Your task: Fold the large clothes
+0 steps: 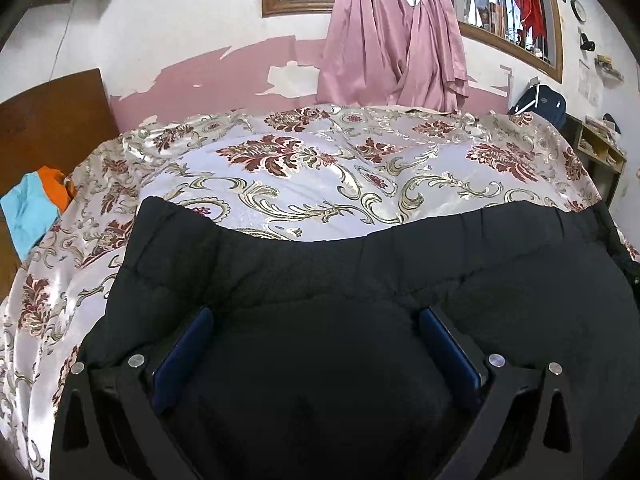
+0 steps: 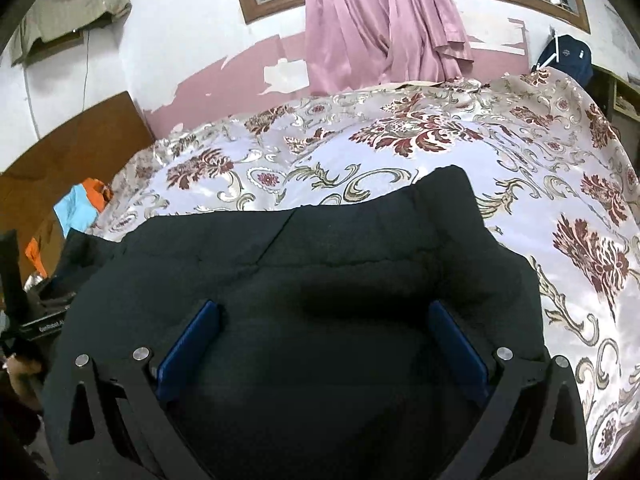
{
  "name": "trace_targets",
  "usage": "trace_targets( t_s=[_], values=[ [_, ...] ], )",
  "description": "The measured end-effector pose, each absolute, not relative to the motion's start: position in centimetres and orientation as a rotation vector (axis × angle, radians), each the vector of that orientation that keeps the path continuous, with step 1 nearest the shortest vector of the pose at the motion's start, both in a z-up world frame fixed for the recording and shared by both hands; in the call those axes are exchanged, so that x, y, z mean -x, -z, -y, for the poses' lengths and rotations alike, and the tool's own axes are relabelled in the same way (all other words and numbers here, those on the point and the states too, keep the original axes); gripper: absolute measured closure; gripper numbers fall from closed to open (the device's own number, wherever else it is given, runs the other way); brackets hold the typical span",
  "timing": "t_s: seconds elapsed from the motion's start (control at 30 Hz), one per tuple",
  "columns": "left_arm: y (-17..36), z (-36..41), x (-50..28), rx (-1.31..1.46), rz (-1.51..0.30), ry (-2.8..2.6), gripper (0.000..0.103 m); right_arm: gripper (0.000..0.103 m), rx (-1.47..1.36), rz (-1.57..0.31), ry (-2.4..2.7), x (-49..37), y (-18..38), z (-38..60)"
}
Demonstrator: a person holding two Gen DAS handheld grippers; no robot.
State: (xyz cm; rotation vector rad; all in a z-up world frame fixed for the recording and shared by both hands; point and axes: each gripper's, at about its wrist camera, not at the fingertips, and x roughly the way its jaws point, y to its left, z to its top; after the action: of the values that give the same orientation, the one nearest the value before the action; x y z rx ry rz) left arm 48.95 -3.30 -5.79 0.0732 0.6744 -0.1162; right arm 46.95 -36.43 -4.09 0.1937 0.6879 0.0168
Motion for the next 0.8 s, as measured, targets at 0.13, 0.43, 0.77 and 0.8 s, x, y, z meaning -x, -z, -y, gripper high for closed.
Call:
trace_targets(
  t_s=[0.13, 0.43, 0.77, 0.8],
  values=[
    [5.6, 3.5, -48.8, -0.097, -0.694, 0.098, 0.000, 0.001, -0.136, -0.717, -0.014, -46.3, 3.4, 37.0],
    [2.3, 1.5, -44.4, -0.145, -0.541, -0.038, 0.000, 0.001, -0.010, -0.641, 0.179, -41.9, 0.8, 41.0],
    [1.0, -5.0, -44.1, -0.095, -0.712, 0.040, 0.000, 0.001, -0.095, -0.664, 0.131, -41.0, -0.1, 44.6],
    [1.2, -5.7, -44.2, -0.071, -0.739, 0.071, 0.000, 0.001, -0.127, -0.690, 0.088, -41.3, 0.4, 44.7]
  ],
)
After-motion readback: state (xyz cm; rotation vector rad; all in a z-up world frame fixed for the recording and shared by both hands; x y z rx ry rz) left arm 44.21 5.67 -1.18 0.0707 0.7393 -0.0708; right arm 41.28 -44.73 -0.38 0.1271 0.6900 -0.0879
